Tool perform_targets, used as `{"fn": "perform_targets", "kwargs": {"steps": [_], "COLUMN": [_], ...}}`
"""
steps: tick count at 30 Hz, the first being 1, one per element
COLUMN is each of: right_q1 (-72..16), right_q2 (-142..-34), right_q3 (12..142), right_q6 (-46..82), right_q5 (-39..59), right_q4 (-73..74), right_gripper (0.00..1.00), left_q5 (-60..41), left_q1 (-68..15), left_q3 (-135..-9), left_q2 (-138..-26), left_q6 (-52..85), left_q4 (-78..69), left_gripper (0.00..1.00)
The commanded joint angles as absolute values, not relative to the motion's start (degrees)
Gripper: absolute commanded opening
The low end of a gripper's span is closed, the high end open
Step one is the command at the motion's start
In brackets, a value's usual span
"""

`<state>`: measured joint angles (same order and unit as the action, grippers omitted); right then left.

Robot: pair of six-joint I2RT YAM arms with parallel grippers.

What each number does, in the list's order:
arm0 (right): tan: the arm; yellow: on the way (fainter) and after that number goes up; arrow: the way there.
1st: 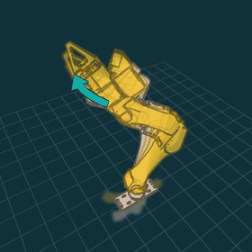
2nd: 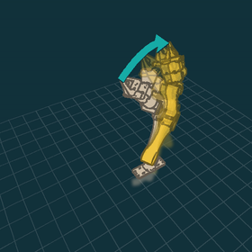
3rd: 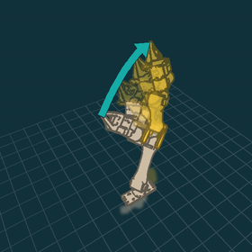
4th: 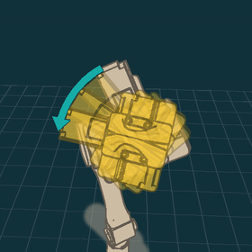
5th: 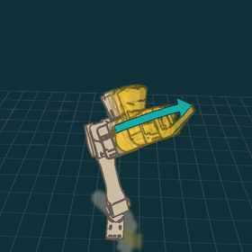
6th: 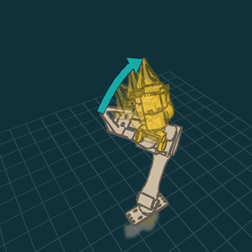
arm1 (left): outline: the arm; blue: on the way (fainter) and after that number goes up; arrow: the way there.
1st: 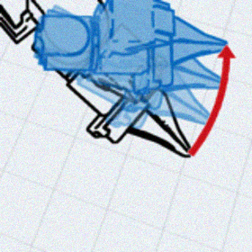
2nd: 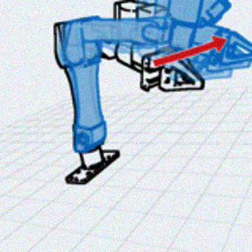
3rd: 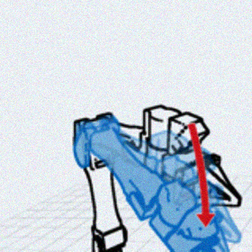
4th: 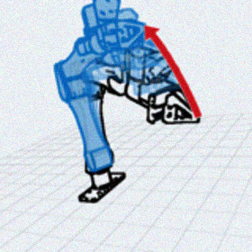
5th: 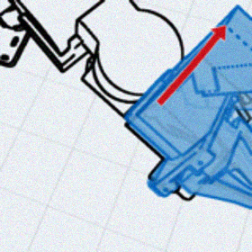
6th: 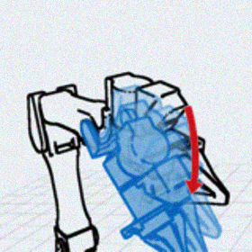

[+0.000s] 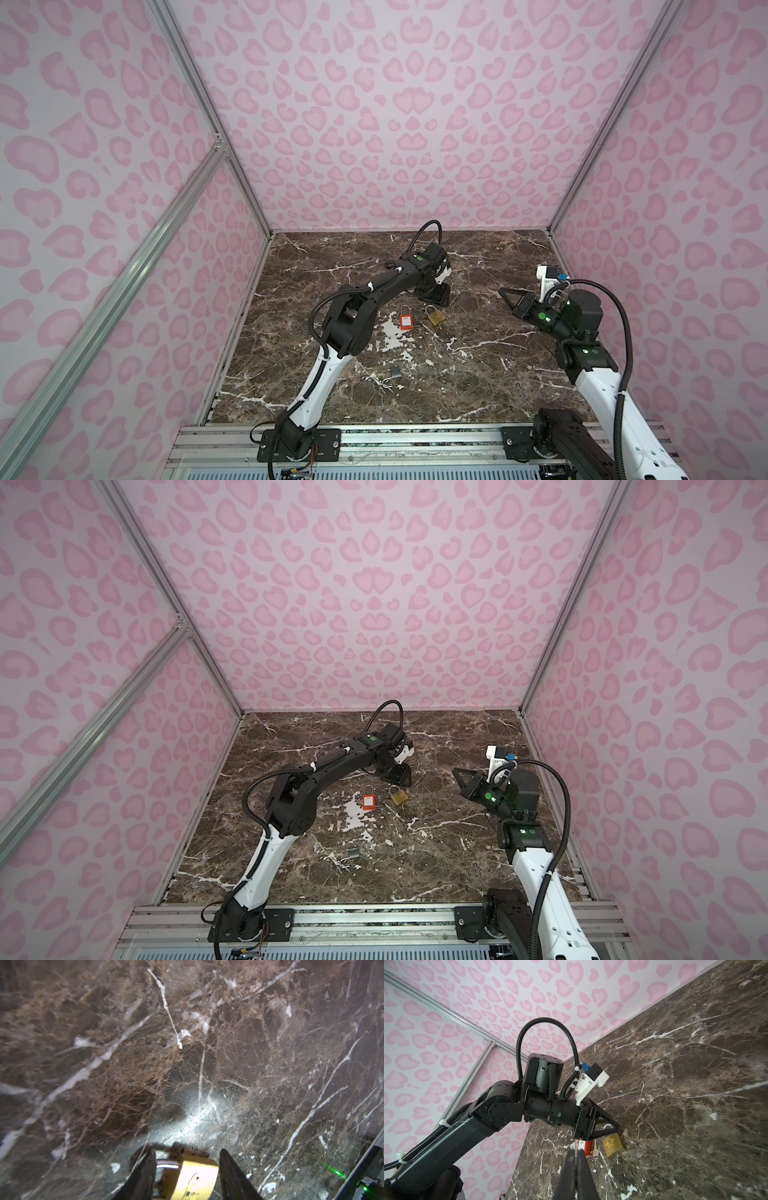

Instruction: Lock with the key

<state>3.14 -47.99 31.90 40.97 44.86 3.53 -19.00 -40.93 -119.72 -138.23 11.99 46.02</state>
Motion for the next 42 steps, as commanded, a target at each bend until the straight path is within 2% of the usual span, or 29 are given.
{"fn": "perform_targets", "kwargs": {"steps": [1, 42], "right_q1": [3.26, 3.44], "right_q2": [-48.08, -49.16], "right_q3": [31.56, 31.46], "right_q6": [40.52, 42.0], "right_q5": [45.7, 46.05], "right_q4": [3.92, 5.26], "right_gripper": [0.0, 0.0], "left_q5": [-20.59, -23.11], "left_q1": [-41.02, -43.79], "left_q3": [-120.58, -115.58], "left_q2": [-139.21, -137.73], "left_q6": [11.83, 11.34], "left_q4": [45.13, 44.81], "left_gripper": [0.51, 0.51]}}
